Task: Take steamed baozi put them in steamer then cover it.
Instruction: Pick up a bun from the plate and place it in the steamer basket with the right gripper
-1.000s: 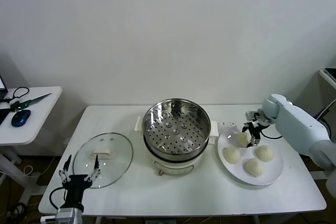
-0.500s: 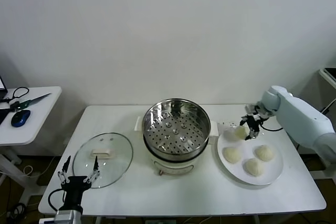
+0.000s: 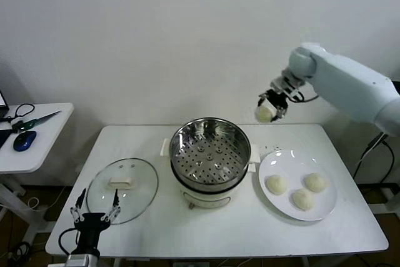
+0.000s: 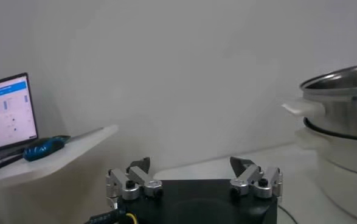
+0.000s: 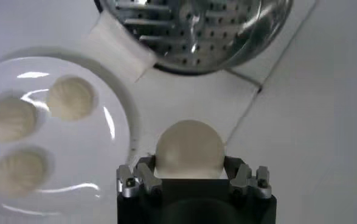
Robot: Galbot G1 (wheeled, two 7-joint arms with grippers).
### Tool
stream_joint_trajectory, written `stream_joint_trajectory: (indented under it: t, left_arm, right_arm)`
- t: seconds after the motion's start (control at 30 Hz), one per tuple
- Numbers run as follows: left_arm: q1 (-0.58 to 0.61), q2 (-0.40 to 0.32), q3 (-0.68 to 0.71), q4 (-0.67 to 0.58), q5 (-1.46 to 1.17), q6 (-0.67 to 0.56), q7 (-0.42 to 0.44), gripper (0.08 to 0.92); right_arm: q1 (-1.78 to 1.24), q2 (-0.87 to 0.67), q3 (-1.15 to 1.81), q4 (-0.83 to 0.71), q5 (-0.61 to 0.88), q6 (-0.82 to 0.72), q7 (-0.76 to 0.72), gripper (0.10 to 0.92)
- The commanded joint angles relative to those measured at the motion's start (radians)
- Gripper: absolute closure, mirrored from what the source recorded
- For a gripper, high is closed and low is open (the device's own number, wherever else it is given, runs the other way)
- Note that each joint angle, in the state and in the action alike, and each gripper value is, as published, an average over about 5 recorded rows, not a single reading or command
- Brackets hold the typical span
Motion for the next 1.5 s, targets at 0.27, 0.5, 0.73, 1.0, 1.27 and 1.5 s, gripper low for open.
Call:
stream_joint_trajectory:
  t: [0.27,0.5,0.73,1.0,1.27,1.5]
  left_arm:
    - [0.005,-0.001,0.002,-0.006,-0.001,0.001,0.0,0.177]
    - [0.007,-0.002,0.001,-0.013,-0.001,0.001,0.0,0.177]
    - [0.013,0.002,0.002,-0.003,-0.002,-0.004,-0.001,0.177]
    - [0.022,0.003,0.001,0.008,-0.004,-0.012,-0.003,0.177]
    - [0.02,0.001,0.002,0.012,-0.003,-0.012,-0.004,0.177]
    - [0.02,-0.001,0.008,0.01,0.003,-0.01,-0.005,0.177]
  right_arm:
    - [0.01,0.213,-0.025,0.184,-0.312,0.206,0.031,0.301]
    - [-0.141,0.254,-0.001,0.164,-0.531,0.25,0.083,0.297]
    - [-0.253,0.285,0.056,0.084,-0.683,0.279,0.113,0.296]
    - [-0.3,0.309,0.066,0.018,-0.687,0.278,0.119,0.291]
    - [-0.308,0.312,0.071,0.014,-0.678,0.268,0.121,0.252]
    - [-0.283,0.291,0.078,0.052,-0.636,0.249,0.098,0.203]
